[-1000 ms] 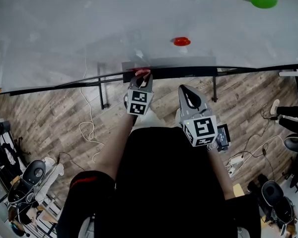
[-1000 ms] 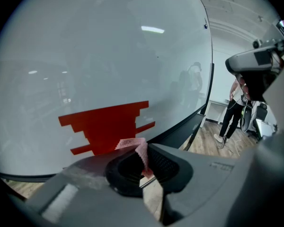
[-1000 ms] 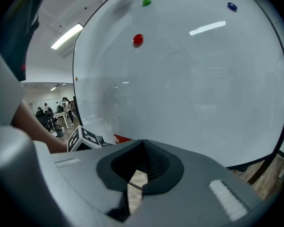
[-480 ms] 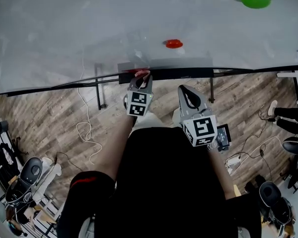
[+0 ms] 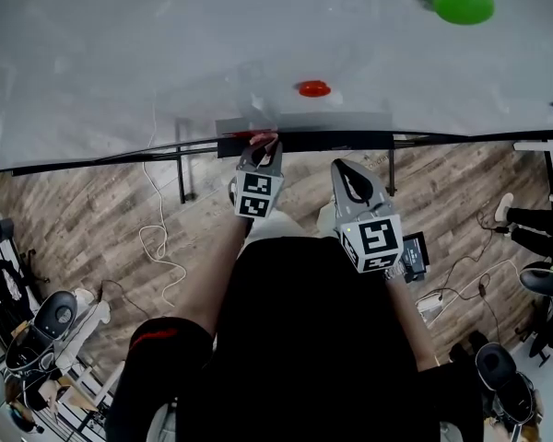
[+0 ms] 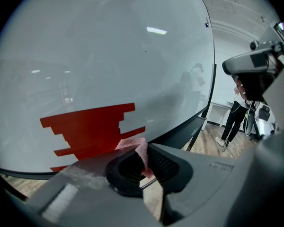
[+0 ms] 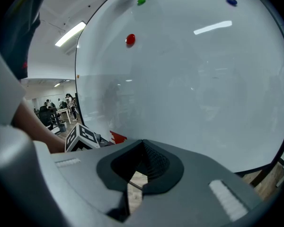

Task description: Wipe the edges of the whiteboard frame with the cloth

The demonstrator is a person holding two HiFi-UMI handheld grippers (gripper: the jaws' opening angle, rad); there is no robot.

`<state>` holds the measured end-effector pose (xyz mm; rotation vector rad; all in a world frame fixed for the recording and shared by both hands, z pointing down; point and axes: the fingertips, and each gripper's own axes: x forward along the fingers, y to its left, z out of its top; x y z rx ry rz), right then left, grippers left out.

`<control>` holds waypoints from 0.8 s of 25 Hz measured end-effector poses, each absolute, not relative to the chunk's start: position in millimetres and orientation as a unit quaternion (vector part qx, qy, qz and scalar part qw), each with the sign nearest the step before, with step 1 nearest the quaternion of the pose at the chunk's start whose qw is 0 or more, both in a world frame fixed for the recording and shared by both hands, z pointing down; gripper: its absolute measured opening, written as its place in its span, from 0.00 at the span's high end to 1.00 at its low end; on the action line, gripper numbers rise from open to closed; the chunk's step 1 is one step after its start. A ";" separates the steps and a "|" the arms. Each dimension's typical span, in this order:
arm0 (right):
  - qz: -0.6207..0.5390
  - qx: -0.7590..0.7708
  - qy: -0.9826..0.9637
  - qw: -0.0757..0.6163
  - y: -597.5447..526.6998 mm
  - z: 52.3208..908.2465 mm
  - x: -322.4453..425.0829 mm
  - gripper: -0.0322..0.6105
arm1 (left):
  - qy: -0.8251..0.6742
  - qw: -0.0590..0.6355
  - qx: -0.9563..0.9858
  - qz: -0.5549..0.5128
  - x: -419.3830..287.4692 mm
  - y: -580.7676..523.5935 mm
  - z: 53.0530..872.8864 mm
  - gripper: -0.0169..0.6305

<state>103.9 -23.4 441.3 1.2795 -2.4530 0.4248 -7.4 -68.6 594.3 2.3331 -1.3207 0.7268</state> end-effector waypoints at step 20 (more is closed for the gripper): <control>0.157 0.444 -0.866 0.169 -38.8 440.9 129.6 0.95 | -0.471 0.183 0.820 0.269 11.4 -76.2 595.2 0.95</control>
